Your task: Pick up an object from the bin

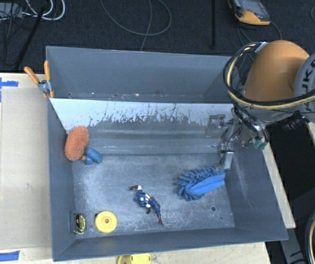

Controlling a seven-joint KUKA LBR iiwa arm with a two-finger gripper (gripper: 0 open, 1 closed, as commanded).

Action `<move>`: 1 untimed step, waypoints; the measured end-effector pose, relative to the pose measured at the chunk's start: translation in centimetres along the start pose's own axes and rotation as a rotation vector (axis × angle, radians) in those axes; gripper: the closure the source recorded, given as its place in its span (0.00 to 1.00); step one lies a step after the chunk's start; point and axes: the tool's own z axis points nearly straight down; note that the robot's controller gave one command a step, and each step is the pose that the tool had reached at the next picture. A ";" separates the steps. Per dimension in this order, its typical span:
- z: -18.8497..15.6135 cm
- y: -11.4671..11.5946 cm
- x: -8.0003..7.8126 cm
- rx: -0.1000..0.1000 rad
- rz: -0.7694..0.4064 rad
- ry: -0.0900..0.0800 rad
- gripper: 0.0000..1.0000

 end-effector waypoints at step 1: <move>-0.5 0.0 -0.1 0.001 -0.001 -0.007 0.00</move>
Offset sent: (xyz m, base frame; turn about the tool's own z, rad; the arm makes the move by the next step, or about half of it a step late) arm -0.0684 0.0089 -0.0524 -0.0653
